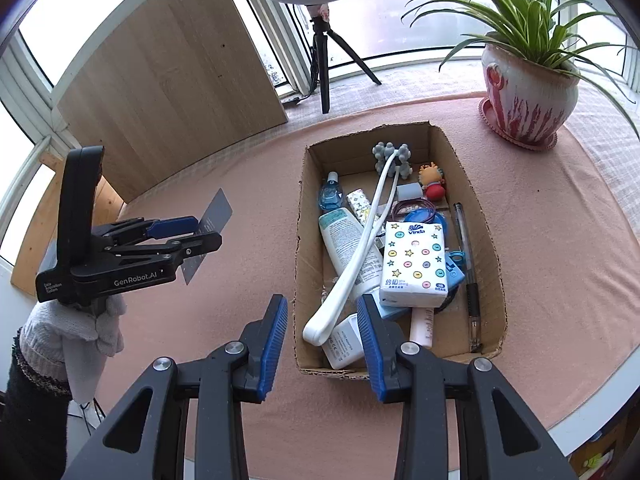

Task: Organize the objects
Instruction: 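Carry the black card into the box and open the left gripper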

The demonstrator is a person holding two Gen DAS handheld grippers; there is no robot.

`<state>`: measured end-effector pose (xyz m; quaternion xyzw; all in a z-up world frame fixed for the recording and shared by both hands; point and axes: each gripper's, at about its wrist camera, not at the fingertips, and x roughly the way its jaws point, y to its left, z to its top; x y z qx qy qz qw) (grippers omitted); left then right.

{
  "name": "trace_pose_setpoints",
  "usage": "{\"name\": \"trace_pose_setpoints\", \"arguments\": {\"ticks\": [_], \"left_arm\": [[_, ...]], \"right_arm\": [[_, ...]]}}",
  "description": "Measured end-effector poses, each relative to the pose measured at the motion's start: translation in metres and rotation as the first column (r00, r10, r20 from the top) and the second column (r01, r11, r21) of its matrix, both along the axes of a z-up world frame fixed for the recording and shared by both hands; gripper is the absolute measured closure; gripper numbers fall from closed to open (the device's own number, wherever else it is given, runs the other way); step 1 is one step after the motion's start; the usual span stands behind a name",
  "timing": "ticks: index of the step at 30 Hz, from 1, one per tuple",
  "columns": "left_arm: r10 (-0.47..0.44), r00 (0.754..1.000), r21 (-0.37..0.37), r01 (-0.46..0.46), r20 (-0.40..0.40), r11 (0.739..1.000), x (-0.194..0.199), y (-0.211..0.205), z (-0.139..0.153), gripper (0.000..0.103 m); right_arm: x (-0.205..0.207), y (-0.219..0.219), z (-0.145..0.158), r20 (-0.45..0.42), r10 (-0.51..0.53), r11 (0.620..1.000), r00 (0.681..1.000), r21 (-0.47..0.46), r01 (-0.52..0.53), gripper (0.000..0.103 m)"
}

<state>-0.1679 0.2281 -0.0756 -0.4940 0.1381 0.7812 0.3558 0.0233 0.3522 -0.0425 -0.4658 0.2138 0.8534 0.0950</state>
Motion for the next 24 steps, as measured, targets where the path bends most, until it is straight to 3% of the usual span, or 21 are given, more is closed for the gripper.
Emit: {"name": "trace_pose_setpoints", "arguments": {"ticks": [4, 12, 19, 21, 24], "left_arm": [[-0.026, 1.000, 0.018, 0.027, -0.016, 0.999, 0.003, 0.041, 0.006, 0.047], [-0.071, 0.997, 0.049, 0.072, -0.012, 0.996, 0.011, 0.102, 0.007, 0.046], [-0.084, 0.997, 0.065, 0.083, -0.002, 0.994, 0.017, 0.129, 0.006, 0.046], [-0.075, 0.997, 0.069, 0.074, 0.003, 0.995, 0.017, 0.129, 0.008, 0.035], [-0.058, 0.998, 0.069, 0.058, -0.012, 0.996, 0.018, 0.125, 0.012, 0.029]], "right_arm": [[0.010, 0.008, 0.004, -0.010, -0.026, 0.999, 1.000, 0.033, 0.026, 0.057], [0.025, 0.025, 0.006, -0.009, -0.064, 0.996, 0.998, 0.053, 0.065, 0.057], [0.032, 0.038, 0.005, -0.006, -0.086, 0.995, 0.996, 0.056, 0.086, 0.057], [0.032, 0.040, 0.005, -0.005, -0.087, 0.994, 0.996, 0.059, 0.088, 0.057], [0.030, 0.039, 0.005, -0.005, -0.084, 0.994, 0.996, 0.063, 0.084, 0.057]]}}
